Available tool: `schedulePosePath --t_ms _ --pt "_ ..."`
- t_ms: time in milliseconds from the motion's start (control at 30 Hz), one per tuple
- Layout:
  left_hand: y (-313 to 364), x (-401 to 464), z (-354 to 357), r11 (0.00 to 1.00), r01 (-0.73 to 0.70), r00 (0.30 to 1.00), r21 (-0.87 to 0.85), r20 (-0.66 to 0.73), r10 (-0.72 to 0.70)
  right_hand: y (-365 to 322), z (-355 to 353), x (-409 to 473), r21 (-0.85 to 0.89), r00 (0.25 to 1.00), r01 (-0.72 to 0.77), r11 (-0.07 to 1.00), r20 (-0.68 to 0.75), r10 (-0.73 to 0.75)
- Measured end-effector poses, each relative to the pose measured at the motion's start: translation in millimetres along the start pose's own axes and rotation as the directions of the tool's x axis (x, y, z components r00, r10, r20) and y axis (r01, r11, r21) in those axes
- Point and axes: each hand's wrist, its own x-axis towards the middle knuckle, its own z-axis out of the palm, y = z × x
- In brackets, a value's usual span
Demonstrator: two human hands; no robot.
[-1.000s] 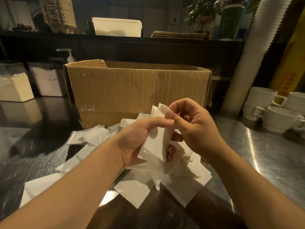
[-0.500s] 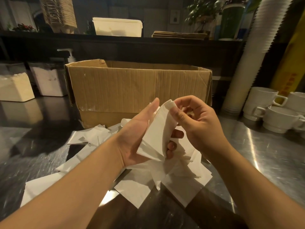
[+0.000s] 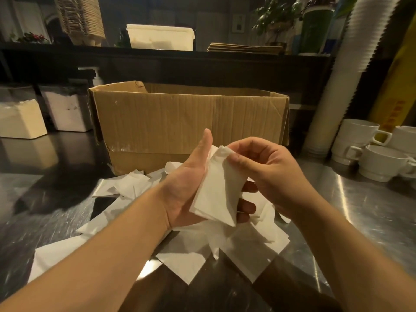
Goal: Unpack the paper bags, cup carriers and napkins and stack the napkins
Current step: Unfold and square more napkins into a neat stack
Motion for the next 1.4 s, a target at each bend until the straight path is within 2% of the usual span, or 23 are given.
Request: schedulePosePath --t_ms 100,200,300,400,633,900,1200,1400 --pt "-1.1 -2.5 2.0 0.996 -0.058 0.998 0.069 0.02 0.056 1.8 0.9 0.6 -0.006 0.999 0.02 1.0 -0.035 -0.02" --pt "-0.6 -6.4 4.8 0.995 -0.036 0.998 0.093 -0.054 0.041 3.8 2.6 0.7 -0.107 0.992 0.102 0.989 -0.058 -0.109" --pt "-0.1 -8.4 6.4 0.992 -0.01 0.994 0.124 -0.109 0.024 8.0 3.5 2.6 -0.204 0.994 0.089 0.975 -0.049 -0.101" --pt "1.8 -9.0 8.3 0.989 0.016 0.985 0.147 -0.171 0.01 10.5 3.7 4.0 -0.238 0.995 0.084 0.968 -0.026 -0.093" --pt "1.4 -8.4 10.4 0.985 0.014 0.975 0.173 -0.221 0.025 12.0 1.9 4.6 -0.322 0.986 0.153 0.934 -0.018 -0.168" --pt "1.1 -9.1 10.8 0.981 0.018 0.964 0.192 -0.263 0.034 8.3 0.7 2.3 -0.241 0.996 0.089 0.967 0.043 -0.081" --pt "3.5 -10.5 13.3 0.978 0.035 0.973 0.207 -0.23 0.014 8.7 0.6 1.9 -0.16 0.999 0.042 0.986 0.03 -0.038" --pt "4.3 -11.6 13.3 0.98 0.063 0.977 0.187 -0.211 -0.022 4.8 -0.2 1.5 -0.184 0.995 0.101 0.978 0.023 -0.098"
